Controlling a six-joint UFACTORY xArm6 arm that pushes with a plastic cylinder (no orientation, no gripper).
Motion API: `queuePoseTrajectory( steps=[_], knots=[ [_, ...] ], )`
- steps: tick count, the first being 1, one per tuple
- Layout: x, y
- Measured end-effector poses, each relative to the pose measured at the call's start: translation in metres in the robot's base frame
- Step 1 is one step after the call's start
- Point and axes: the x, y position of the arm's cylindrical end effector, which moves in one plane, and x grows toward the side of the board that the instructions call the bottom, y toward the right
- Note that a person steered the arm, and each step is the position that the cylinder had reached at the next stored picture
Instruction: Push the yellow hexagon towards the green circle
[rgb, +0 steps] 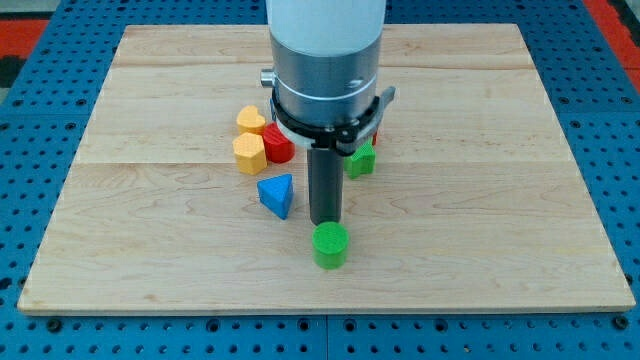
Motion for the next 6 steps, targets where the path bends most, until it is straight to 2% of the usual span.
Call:
queuePoseTrajectory(
  steps=[1, 3, 4, 6],
  knots=[
    [-0.023, -0.040],
    [-0.023, -0.147],
    [-0.043, -0.197],
    [-0.109, -0.191]
  ],
)
